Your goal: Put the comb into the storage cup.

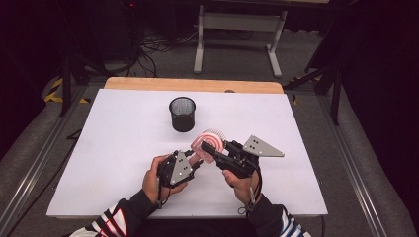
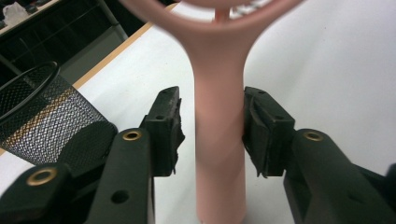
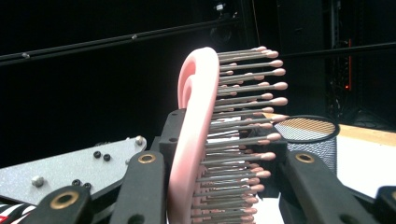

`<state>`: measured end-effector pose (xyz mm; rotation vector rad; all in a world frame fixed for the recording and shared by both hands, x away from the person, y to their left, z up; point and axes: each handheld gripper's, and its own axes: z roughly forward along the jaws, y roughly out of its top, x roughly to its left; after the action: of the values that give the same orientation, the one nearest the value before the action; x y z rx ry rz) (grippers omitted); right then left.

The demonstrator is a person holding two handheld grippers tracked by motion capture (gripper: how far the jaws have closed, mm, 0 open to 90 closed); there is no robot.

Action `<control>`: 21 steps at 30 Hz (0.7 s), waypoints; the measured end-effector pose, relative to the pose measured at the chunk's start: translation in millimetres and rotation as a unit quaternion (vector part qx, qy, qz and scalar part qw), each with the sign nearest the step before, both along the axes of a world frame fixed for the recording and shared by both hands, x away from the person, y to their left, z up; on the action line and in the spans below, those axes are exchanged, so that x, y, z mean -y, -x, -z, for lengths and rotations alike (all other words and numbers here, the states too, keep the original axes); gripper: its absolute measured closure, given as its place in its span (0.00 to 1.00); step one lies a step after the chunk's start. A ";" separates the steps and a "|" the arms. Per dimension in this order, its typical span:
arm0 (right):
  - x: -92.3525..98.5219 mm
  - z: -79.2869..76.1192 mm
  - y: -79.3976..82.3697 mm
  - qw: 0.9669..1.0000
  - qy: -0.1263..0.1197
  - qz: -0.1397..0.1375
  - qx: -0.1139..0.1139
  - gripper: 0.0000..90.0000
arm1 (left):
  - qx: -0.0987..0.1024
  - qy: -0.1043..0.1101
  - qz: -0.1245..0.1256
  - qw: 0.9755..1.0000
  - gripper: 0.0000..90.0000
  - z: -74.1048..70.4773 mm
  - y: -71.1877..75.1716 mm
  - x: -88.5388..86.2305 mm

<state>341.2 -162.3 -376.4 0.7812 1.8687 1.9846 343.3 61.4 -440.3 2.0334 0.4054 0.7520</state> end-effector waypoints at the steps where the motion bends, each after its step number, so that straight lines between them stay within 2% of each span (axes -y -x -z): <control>1: 0.6 -0.3 0.0 1.000 0.000 0.001 0.000 0.71 | -0.002 0.002 0.000 1.000 0.63 0.3 -0.2 0.1; 4: 3.6 -2.2 0.1 1.000 0.000 0.004 0.003 0.71 | -0.004 0.002 -0.002 1.000 0.57 0.3 -1.0 -1.0; 8: 6.0 -3.5 0.9 1.000 0.001 0.005 0.006 0.71 | -0.019 0.017 0.008 1.000 0.50 1.9 -1.7 -5.0; 13: 11.6 -6.0 2.2 1.000 0.001 0.009 0.011 0.71 | -0.025 0.027 0.022 0.999 0.41 -0.3 -1.4 -16.1; 16: 14.5 -7.5 2.8 1.000 0.003 0.011 0.016 0.71 | -0.018 0.025 0.022 0.999 0.35 -3.1 -2.2 -22.1; 18: 16.3 -8.5 2.9 1.000 0.004 0.014 0.018 0.71 | -0.021 0.033 0.034 0.999 0.31 -4.8 -3.5 -27.0; 21: 19.1 -10.6 3.6 1.000 0.006 0.019 0.023 0.71 | -0.020 0.039 0.039 0.998 0.26 -5.2 -4.5 -30.9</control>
<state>337.6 -181.4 -365.8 0.7564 1.8246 1.9487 347.8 92.3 -435.1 1.9815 0.3720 0.6387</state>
